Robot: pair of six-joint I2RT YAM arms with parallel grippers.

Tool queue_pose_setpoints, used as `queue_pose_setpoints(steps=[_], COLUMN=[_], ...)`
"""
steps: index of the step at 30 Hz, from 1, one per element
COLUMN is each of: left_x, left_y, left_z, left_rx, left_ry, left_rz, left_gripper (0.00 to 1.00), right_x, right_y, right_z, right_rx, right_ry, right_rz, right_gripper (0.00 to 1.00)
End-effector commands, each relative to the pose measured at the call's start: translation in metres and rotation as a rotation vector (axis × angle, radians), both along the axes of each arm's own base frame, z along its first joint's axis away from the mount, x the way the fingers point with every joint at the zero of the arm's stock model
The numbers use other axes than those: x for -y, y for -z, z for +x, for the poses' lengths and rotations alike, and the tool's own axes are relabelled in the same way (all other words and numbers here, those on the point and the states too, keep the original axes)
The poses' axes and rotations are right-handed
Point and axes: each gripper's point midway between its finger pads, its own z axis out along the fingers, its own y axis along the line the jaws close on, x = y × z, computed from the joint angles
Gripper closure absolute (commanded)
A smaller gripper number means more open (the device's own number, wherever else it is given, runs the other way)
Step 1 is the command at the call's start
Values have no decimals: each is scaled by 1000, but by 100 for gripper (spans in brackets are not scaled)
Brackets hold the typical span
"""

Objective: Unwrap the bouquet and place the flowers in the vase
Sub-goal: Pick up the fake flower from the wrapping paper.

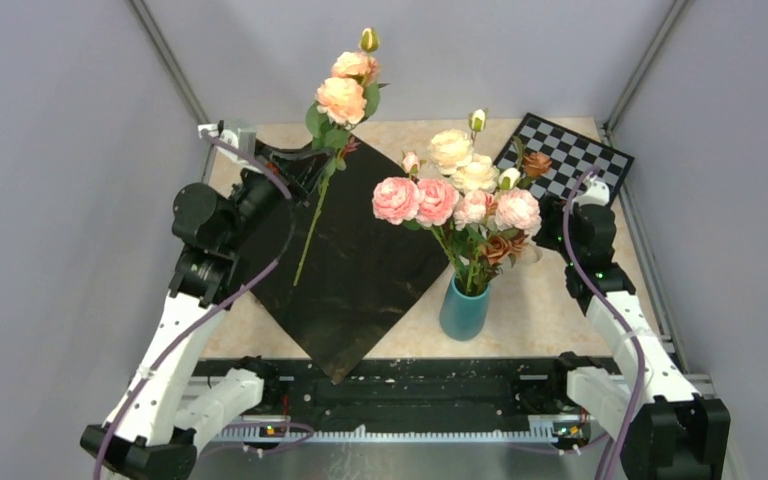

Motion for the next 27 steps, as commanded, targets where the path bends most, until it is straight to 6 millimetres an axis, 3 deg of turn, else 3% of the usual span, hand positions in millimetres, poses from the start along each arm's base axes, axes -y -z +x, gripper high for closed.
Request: queue_pose_setpoints(steps=[1, 13, 18, 27], left_x=[15, 18, 34, 102], left_y=[-43, -105, -112, -114], left_z=[-48, -143, -148, -161], left_rx=[193, 367, 383, 387], left_ry=[100, 365, 444, 618], left_rz=[-15, -183, -262, -327], left_gripper=[100, 100, 100, 100], right_x=[2, 5, 3, 5], right_y=[-39, -53, -58, -66], right_z=[4, -2, -2, -5], right_rx=[92, 116, 130, 149], right_ry=[0, 7, 3, 9], right_rz=[1, -15, 0, -7], right_gripper=[32, 32, 32, 32])
